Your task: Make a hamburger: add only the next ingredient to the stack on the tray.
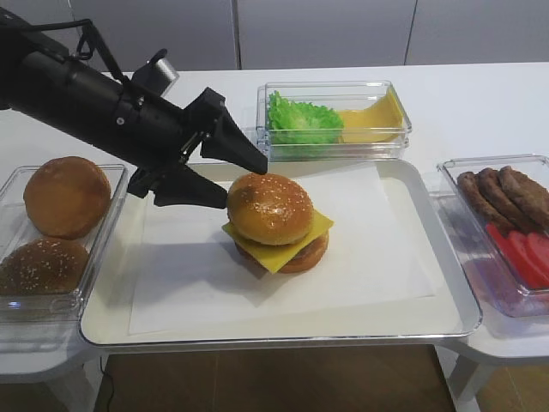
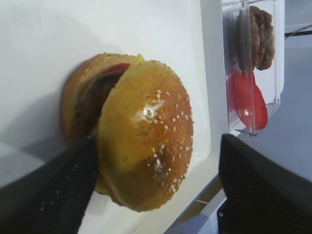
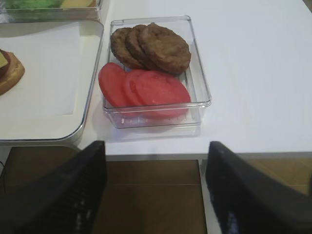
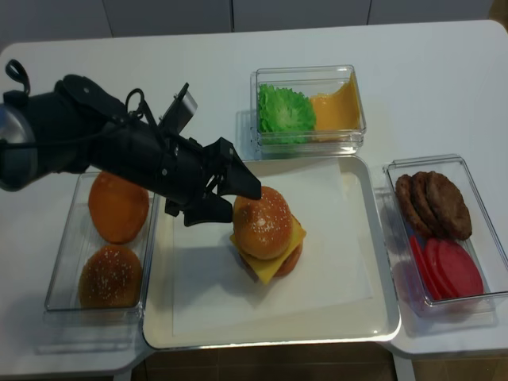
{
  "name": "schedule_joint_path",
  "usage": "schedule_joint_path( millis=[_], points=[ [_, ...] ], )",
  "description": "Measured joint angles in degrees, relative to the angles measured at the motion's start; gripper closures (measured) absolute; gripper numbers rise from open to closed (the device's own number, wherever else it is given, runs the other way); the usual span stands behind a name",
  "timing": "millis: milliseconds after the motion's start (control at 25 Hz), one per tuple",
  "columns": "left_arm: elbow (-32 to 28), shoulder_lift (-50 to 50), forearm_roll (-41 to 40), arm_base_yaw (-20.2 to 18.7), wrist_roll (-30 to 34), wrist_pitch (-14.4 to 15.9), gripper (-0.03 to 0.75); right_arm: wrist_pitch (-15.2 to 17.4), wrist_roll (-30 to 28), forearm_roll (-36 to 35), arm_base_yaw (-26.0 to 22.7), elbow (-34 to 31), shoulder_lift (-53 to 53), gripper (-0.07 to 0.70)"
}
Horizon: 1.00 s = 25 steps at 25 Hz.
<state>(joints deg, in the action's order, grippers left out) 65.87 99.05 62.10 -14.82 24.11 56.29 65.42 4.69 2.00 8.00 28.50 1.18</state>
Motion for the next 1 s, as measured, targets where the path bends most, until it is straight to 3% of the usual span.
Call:
schedule_joint_path(
  millis=[360,800,920,1000],
  points=[
    [0.00,0.00,-1.50,-2.52,-0.43,-0.59,0.143,0.00,0.00,0.00,0.00,0.00,0.00,0.132],
    [0.00,-0.20,-2.14,-2.16,-1.30,-1.86,0.144,0.00,0.00,0.00,0.00,0.00,0.00,0.133],
    [0.15,-1.83,-6.38,-2.16,-2.53,-3.23,0.146,0.00,0.00,0.00,0.00,0.00,0.00,0.132],
    [0.98,-3.47,-13.32,-2.16,-6.24,-3.66,0.146,0.00,0.00,0.00,0.00,0.00,0.00,0.133]
  ],
)
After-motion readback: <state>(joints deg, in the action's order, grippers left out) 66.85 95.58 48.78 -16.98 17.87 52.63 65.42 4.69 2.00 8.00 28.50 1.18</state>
